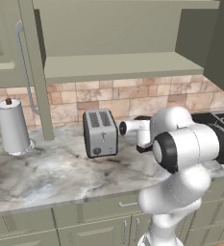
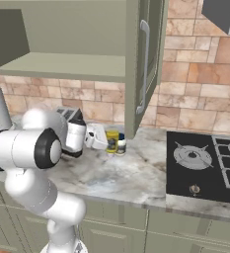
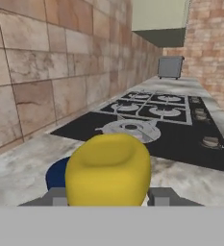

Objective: Take 2 condiments from the cabinet and move them on the counter near the stove.Make sure the condiments are lined up with each other, next to each other.

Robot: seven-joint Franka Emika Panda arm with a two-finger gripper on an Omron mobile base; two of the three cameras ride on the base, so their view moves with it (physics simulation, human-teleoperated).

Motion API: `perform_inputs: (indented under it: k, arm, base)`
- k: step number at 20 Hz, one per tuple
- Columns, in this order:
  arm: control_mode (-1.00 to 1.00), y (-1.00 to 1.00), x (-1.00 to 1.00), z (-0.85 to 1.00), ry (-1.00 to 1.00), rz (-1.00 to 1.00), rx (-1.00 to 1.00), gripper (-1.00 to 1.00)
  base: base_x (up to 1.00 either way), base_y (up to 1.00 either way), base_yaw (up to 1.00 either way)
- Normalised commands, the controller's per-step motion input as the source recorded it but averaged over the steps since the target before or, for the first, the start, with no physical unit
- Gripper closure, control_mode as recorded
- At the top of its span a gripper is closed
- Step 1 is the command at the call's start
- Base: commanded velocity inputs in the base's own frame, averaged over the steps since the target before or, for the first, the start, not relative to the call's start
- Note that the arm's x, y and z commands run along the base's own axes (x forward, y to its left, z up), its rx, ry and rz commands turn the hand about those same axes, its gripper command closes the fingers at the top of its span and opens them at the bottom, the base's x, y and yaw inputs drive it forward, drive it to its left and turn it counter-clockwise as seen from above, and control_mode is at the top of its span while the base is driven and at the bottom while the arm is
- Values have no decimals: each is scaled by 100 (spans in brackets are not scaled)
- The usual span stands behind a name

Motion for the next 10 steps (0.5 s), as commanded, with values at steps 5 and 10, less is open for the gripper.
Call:
perform_inputs:
  k: [5,10]
  arm:
    - [-100,-6,1,-47,-10,-4,0,100]
    - [-100,-16,0,-51,-13,-4,0,100]
  base:
    - [0,0,0]
    - [0,0,0]
